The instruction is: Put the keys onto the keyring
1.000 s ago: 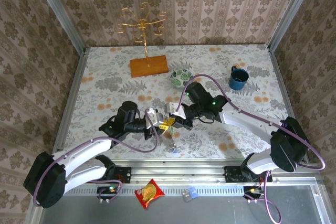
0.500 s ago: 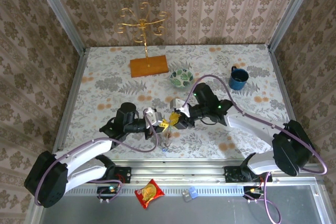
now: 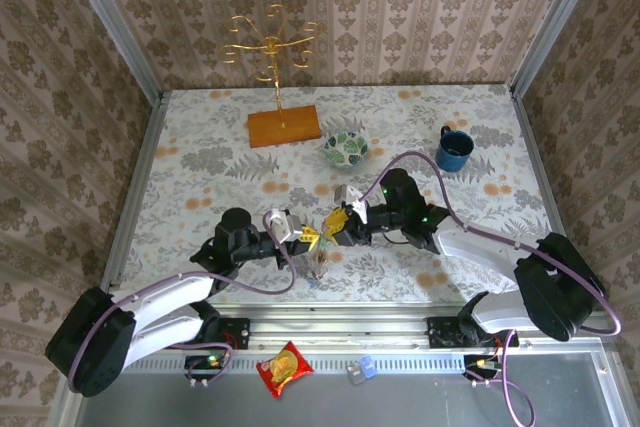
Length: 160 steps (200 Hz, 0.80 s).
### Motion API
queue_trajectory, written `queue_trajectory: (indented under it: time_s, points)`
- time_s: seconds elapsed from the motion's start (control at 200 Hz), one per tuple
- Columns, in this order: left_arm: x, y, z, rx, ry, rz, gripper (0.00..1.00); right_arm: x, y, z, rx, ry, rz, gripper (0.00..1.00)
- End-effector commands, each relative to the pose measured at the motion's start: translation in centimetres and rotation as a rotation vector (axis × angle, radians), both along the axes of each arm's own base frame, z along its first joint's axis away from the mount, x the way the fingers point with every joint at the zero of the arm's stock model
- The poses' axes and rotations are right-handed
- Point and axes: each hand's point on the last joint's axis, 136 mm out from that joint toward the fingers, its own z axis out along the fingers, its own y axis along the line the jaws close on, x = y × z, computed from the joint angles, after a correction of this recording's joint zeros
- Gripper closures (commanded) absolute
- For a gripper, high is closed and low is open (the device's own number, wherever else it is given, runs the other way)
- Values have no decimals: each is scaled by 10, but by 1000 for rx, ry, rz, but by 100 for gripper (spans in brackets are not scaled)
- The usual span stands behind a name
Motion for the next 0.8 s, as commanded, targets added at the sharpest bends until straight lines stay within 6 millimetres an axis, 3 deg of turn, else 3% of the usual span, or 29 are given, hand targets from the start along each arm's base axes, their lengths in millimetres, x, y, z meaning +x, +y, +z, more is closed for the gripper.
queue_trajectory:
  time_s: [0.0, 0.265, 0.315, 0.455, 0.595, 0.65, 0.745, 0.795]
  points:
    - [4, -1, 21, -76, -43, 15, 100, -4, 6, 4, 42, 5, 28, 70]
    - [6, 0, 23, -102, -41, 33, 100, -11, 10, 2, 52, 25, 58, 73]
    - [7, 0, 24, -109, -41, 36, 100, -9, 11, -8, 36, 48, 57, 75]
    - [7, 1, 25, -122, -42, 41, 100, -8, 14, -6, 42, 47, 65, 83]
    - [7, 1, 24, -121, -39, 43, 100, -7, 16, -3, 43, 42, 77, 100]
    - [10, 2, 23, -113, -35, 58, 100, -8, 15, -2, 32, 33, 82, 100]
    - [17, 5, 20, -77, -41, 106, 74, -10, 11, -1, -23, 5, 97, 100]
    - [18, 5, 19, -50, -42, 110, 69, -11, 8, -5, -73, -6, 110, 100]
